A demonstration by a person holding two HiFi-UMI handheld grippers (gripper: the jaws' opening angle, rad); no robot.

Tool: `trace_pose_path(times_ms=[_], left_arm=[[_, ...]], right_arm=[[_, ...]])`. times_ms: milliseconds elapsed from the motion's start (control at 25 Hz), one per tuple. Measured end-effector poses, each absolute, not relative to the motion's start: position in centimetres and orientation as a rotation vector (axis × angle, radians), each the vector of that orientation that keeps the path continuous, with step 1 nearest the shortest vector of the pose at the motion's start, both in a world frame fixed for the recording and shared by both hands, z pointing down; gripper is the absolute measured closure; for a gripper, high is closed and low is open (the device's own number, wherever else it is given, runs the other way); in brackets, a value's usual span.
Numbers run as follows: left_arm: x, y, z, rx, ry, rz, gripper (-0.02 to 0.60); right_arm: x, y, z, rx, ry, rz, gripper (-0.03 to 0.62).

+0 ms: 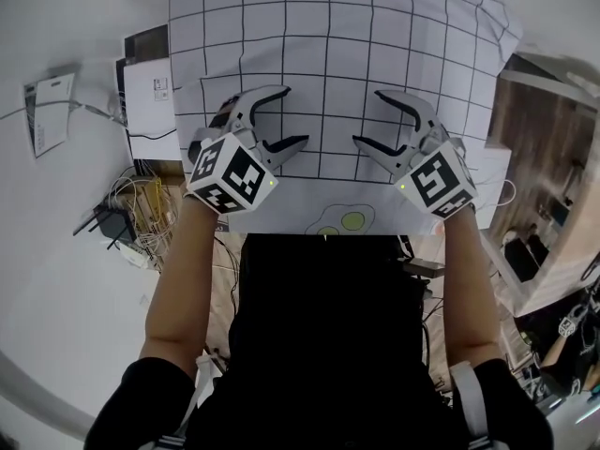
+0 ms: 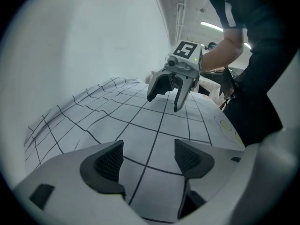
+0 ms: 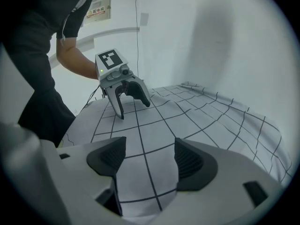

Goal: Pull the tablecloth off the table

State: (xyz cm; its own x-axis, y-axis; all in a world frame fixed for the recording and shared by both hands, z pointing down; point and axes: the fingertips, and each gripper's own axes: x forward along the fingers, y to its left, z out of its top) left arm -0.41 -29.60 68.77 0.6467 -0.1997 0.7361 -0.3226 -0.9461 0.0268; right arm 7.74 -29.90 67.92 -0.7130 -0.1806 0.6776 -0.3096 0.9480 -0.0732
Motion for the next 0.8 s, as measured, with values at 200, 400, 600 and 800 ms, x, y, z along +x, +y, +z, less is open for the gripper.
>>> trace_pose_path(times_ms=[200,400,600,800], left_arm=[[-0.8,-30.0,69.6,2.702,-0.429,1.198,0.245],[-0.8,-30.1,69.6,2.706,-0.421,1.167,0.245],[-0.9,-30.2,69.6,2.718,-0.417,1.146,0.254],[-0.8,-30.0,69.5,2.722,-0.403,1.148,0.277]], right_arm=[[8.4,-30.0,69.7,0.339,-2.315,0.231,0.289],[8.6,-29.9,70.0,0.343,-2.306,0.233,0.29],[8.6,-29.9,69.9,0.363,-2.325,0.232,0.29],[8.7,-30.0,69.9,0.375,-2.314,0.242,0.29]])
